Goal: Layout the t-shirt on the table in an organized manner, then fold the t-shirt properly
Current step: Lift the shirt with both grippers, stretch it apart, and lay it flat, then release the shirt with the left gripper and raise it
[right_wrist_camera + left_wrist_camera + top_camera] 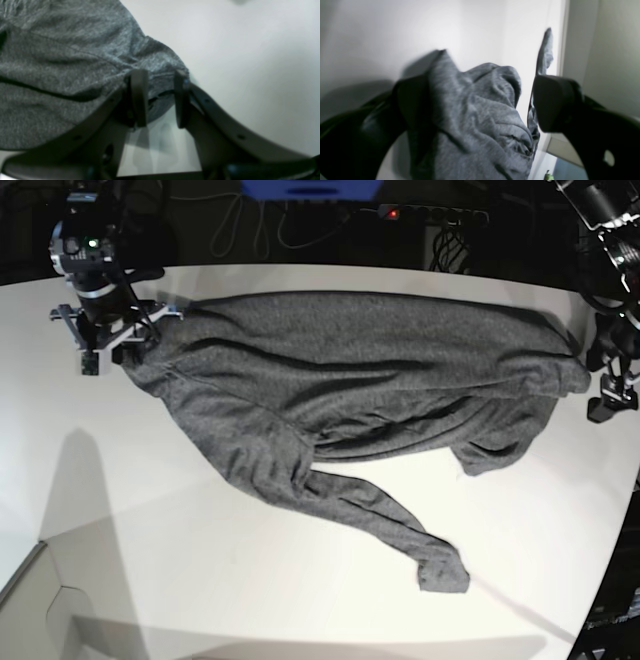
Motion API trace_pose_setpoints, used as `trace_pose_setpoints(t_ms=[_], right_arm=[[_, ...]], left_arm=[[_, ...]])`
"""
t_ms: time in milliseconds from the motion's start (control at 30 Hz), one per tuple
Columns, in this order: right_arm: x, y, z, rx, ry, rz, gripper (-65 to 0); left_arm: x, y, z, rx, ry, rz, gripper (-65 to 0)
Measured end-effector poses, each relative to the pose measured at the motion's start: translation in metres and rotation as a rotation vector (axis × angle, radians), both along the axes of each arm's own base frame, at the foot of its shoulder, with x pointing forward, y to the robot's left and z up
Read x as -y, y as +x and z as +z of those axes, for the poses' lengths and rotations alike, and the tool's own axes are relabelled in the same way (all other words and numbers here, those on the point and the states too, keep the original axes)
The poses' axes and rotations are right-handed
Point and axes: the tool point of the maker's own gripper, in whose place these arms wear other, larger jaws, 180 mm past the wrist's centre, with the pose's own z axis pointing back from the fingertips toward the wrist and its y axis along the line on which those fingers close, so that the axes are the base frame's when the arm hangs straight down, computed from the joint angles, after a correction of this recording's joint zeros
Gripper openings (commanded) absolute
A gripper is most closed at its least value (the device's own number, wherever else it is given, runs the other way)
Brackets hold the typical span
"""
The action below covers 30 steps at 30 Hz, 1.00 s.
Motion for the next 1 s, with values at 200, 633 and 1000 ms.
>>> trace_pose_setpoints(t_ms=[200, 633, 1000], right_arm=[[0.000, 0.001, 0.001, 0.003, 0.001, 0.001, -46.2], [0.000, 0.015, 0.009, 0.036, -0.002, -0.001, -46.2], [0.000, 0.016, 0.009, 0.039, -0.002, 0.001, -46.2]], left_arm=[[-0.028, -0.010, 0.012, -0.001, 0.049, 0.046, 0.0], [-0.031, 0.003, 0.022, 0.036, 0.063, 0.055, 0.0], [-0.001, 0.028, -0.003, -0.019, 0.168, -0.014, 0.0]])
